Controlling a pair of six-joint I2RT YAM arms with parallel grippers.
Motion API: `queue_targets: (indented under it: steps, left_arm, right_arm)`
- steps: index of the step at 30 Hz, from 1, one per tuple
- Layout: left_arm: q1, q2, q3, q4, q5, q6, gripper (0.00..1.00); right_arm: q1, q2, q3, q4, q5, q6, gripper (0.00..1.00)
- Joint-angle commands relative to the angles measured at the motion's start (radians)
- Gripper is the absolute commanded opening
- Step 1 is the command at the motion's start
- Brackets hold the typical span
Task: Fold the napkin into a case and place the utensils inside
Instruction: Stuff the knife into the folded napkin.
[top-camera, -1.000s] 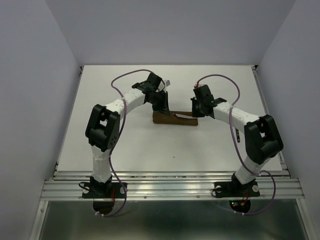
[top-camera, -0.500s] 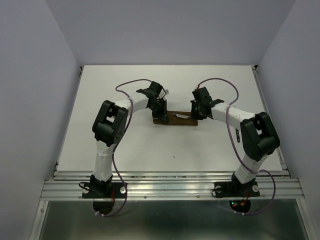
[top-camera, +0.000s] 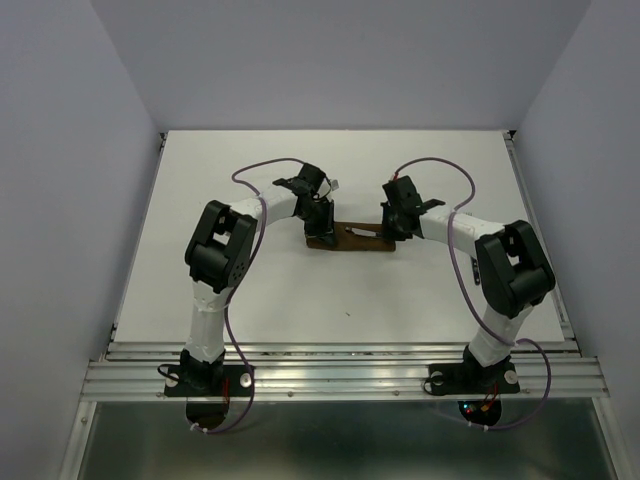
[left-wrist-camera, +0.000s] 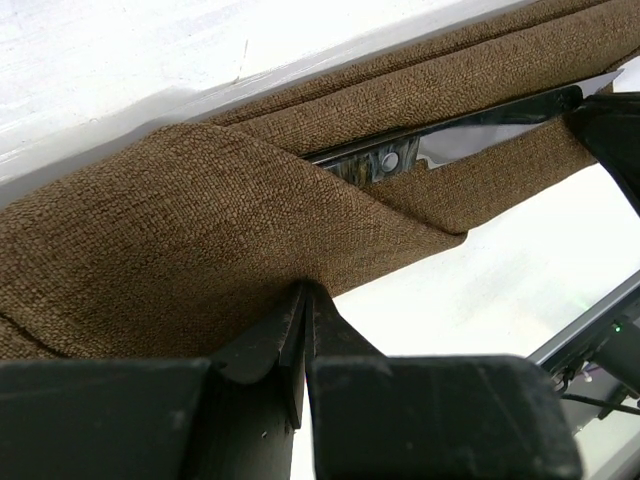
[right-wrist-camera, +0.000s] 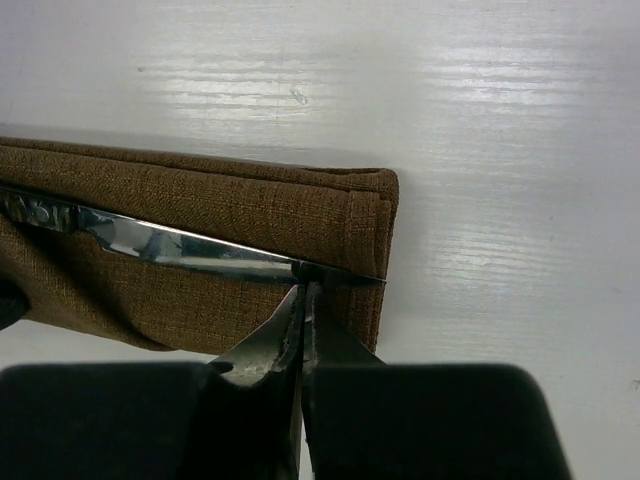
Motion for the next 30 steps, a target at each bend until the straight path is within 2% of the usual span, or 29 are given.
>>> queue_targets:
  steps: [1,17,24,30]
  left_arm:
    - [0.002,0.016,0.007,-0.031,-0.02,0.04,0.13]
    - [0.002,0.029,0.026,-0.046,-0.017,0.054,0.13]
    - [0.002,0.031,0.027,-0.05,-0.017,0.059,0.13]
    - [0.002,0.04,0.038,-0.066,-0.01,0.086,0.13]
  right_arm:
    - [0.003,0.014,-0.004,0.04,0.031,0.009,0.01]
    - [0.003,-0.038,-0.096,0.079,-0.042,0.035,0.01]
    - [0.003,-0.022,-0.073,0.072,-0.001,0.026,0.01]
    - [0.003,-0.009,-0.032,0.077,0.103,-0.023,0.01]
